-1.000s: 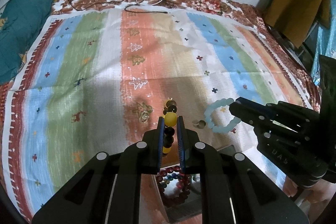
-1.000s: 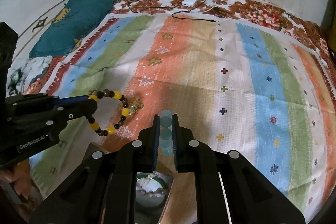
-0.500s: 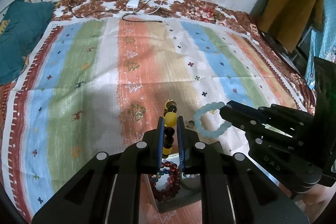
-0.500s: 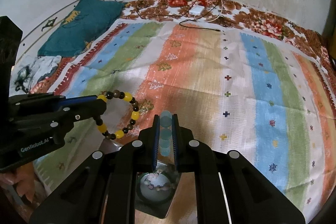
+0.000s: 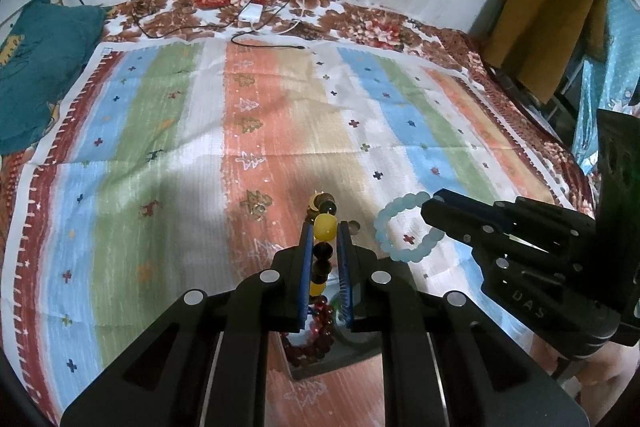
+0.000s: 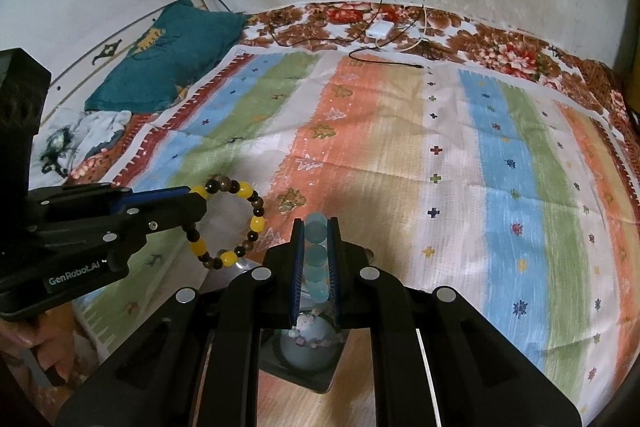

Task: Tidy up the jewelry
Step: 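Carry both held bracelets over the silver tin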

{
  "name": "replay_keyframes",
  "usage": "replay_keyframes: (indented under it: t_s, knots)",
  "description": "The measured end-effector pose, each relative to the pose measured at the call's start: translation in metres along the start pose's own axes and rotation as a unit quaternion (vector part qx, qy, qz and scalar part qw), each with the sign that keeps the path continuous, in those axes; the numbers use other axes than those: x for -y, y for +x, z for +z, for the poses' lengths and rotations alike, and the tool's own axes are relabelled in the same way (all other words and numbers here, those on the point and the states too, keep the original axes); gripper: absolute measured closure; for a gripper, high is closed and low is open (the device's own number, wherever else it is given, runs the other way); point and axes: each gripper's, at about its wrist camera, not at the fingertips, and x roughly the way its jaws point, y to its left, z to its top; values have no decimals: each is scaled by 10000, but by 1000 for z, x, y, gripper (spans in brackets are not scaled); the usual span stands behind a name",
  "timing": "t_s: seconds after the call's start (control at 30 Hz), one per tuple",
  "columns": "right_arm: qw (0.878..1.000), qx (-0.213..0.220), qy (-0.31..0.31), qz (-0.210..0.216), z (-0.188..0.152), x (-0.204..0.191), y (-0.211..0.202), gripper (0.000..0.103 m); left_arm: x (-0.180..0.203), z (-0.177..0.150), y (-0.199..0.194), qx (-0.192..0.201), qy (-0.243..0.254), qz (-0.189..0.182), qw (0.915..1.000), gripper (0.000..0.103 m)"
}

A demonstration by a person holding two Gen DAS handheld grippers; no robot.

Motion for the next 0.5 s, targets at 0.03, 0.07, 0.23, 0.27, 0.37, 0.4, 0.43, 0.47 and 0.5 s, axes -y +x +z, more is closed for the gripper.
replay_keyframes:
  t_s: [0.03, 0.07, 0.23, 0.27, 0.37, 0.4, 0.43, 0.47, 0.5]
  knots:
    - [10000, 6, -18, -2, -1, -1, -2, 91, 0, -1, -2, 11, -2, -13, 10000, 92]
    - [10000, 9, -34, -2, -2, -1, -3, 91, 1, -3, -4, 19, -1, -35, 10000, 92]
    - [10000, 2, -57, 44, -9, -5, -9, 91, 6, -11, -8, 2, 39, -92, 10000, 92]
    - [10000, -7, -62, 57, -11, -6, -10, 91, 6, -13, -9, -1, 46, -98, 9999, 92]
    - [9999, -11, -75, 75, -15, -8, -13, 91, 8, -16, -11, 4, 54, -98, 9999, 92]
    - [9999, -10, -75, 77, -16, -8, -14, 91, 8, -16, -10, 5, 51, -98, 9999, 92]
    - [9999, -19, -70, 81, -18, -8, -15, 91, 8, -16, -11, 6, 54, -94, 9999, 92]
    - [9999, -30, -72, 86, -19, -8, -15, 91, 8, -16, -10, 3, 58, -96, 9999, 92]
    - [9999, -39, -74, 89, -21, -8, -15, 91, 8, -16, -10, 6, 53, -90, 9999, 92]
